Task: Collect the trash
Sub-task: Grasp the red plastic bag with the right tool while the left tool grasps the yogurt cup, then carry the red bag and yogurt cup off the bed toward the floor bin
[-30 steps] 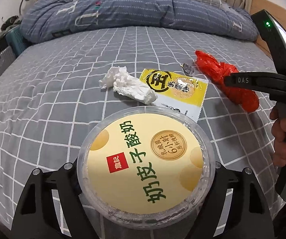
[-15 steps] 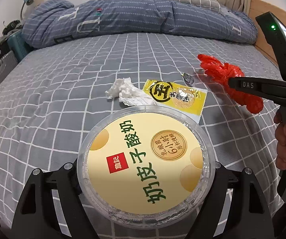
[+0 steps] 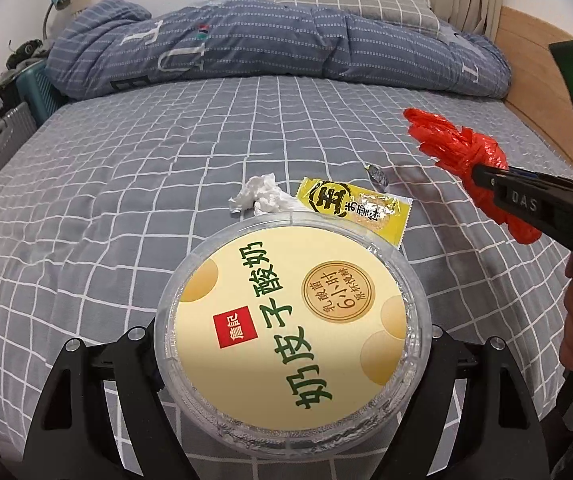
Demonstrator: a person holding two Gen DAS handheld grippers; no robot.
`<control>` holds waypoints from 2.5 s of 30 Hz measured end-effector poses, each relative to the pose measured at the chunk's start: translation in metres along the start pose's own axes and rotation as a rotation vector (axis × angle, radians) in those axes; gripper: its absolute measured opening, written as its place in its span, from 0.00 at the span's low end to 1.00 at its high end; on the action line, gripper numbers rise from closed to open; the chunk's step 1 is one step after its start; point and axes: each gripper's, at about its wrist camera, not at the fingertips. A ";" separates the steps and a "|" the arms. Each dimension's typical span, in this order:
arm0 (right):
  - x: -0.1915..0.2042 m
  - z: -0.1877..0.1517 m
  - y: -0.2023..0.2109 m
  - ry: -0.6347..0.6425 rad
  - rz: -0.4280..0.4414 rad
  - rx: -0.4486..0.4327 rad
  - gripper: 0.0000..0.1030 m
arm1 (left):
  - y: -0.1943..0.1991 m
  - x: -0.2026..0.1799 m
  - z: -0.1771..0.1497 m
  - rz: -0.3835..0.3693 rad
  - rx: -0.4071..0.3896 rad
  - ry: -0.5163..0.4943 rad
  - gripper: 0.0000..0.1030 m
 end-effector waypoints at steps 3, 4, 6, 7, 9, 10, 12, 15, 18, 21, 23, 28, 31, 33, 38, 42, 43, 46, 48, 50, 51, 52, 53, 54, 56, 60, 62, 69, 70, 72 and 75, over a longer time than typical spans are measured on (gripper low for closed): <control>0.004 -0.004 0.010 0.011 0.003 -0.011 0.28 | 0.005 0.005 0.001 -0.006 -0.004 0.002 0.76; 0.006 -0.005 0.013 0.016 0.003 -0.013 0.28 | 0.007 0.006 0.001 -0.008 -0.005 0.004 0.76; 0.010 -0.006 0.020 0.027 0.003 -0.022 0.28 | 0.012 0.010 0.002 -0.009 -0.011 0.009 0.76; 0.012 -0.007 0.023 0.030 0.004 -0.026 0.28 | 0.014 0.011 0.001 -0.010 -0.013 0.010 0.76; 0.014 -0.008 0.030 0.032 0.008 -0.034 0.28 | 0.019 0.015 0.001 -0.010 -0.018 0.011 0.76; 0.015 -0.009 0.033 0.032 0.010 -0.038 0.28 | 0.020 0.015 0.000 -0.011 -0.019 0.011 0.76; 0.018 -0.011 0.041 0.033 0.015 -0.045 0.28 | 0.024 0.017 -0.001 -0.013 -0.023 0.008 0.76; 0.022 -0.015 0.050 0.036 0.021 -0.053 0.28 | 0.029 0.019 -0.003 -0.016 -0.025 0.007 0.76; 0.028 -0.022 0.059 0.042 0.028 -0.056 0.28 | 0.032 0.021 -0.006 -0.017 -0.023 0.006 0.76; 0.033 -0.027 0.068 0.046 0.038 -0.058 0.28 | 0.035 0.023 -0.011 -0.015 -0.019 0.006 0.76; 0.036 -0.030 0.074 0.048 0.042 -0.064 0.28 | 0.038 0.025 -0.015 -0.015 -0.018 0.004 0.76; 0.042 -0.040 0.089 0.049 0.053 -0.074 0.28 | 0.049 0.032 -0.020 -0.012 -0.027 0.005 0.76; 0.044 -0.046 0.095 0.046 0.060 -0.073 0.28 | 0.056 0.036 -0.023 -0.013 -0.030 0.011 0.76; 0.045 -0.051 0.099 0.049 0.062 -0.071 0.28 | 0.060 0.037 -0.026 -0.015 -0.031 0.013 0.76; 0.049 -0.061 0.109 0.048 0.067 -0.071 0.28 | 0.069 0.038 -0.033 -0.018 -0.031 0.012 0.76; 0.051 -0.068 0.119 0.045 0.071 -0.074 0.28 | 0.076 0.039 -0.039 -0.018 -0.026 0.014 0.76; 0.051 -0.071 0.121 0.045 0.071 -0.074 0.28 | 0.078 0.039 -0.040 -0.018 -0.026 0.013 0.76; 0.052 -0.077 0.128 0.039 0.074 -0.075 0.28 | 0.084 0.040 -0.045 -0.020 -0.026 0.013 0.76; 0.052 -0.083 0.133 0.035 0.077 -0.074 0.28 | 0.087 0.041 -0.048 -0.020 -0.023 0.015 0.76; 0.053 -0.088 0.137 0.034 0.077 -0.074 0.28 | 0.090 0.042 -0.052 -0.021 -0.018 0.017 0.76; 0.053 -0.090 0.139 0.034 0.078 -0.073 0.28 | 0.092 0.043 -0.054 -0.021 -0.017 0.016 0.76; 0.054 -0.092 0.141 0.033 0.078 -0.073 0.28 | 0.094 0.043 -0.056 -0.021 -0.017 0.015 0.76; 0.054 -0.095 0.143 0.032 0.080 -0.071 0.28 | 0.096 0.044 -0.058 -0.019 -0.017 0.015 0.76; 0.055 -0.097 0.144 0.031 0.081 -0.070 0.28 | 0.098 0.046 -0.060 -0.019 -0.017 0.016 0.76; 0.056 -0.101 0.147 0.029 0.084 -0.068 0.28 | 0.101 0.048 -0.064 -0.020 -0.016 0.021 0.76; 0.057 -0.113 0.154 0.017 0.100 -0.060 0.28 | 0.105 0.050 -0.070 -0.018 -0.014 0.024 0.76; 0.057 -0.117 0.155 0.014 0.105 -0.054 0.28 | 0.108 0.052 -0.075 -0.018 -0.012 0.026 0.76; 0.059 -0.134 0.163 0.003 0.115 -0.042 0.28 | 0.113 0.057 -0.087 -0.018 0.002 0.041 0.76; 0.059 -0.136 0.163 0.002 0.116 -0.041 0.28 | 0.114 0.057 -0.088 -0.017 0.002 0.042 0.76; 0.060 -0.141 0.165 0.000 0.117 -0.036 0.28 | 0.116 0.059 -0.090 -0.017 0.003 0.043 0.76; 0.062 -0.149 0.167 -0.003 0.122 -0.029 0.28 | 0.118 0.060 -0.093 -0.014 0.008 0.045 0.76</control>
Point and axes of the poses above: each gripper's, at about its wrist camera, not at the fingertips, and y roughly against the way its jaws point, x to its left, z to its top, and after that the axes turned 11 degrees about z, right-handed
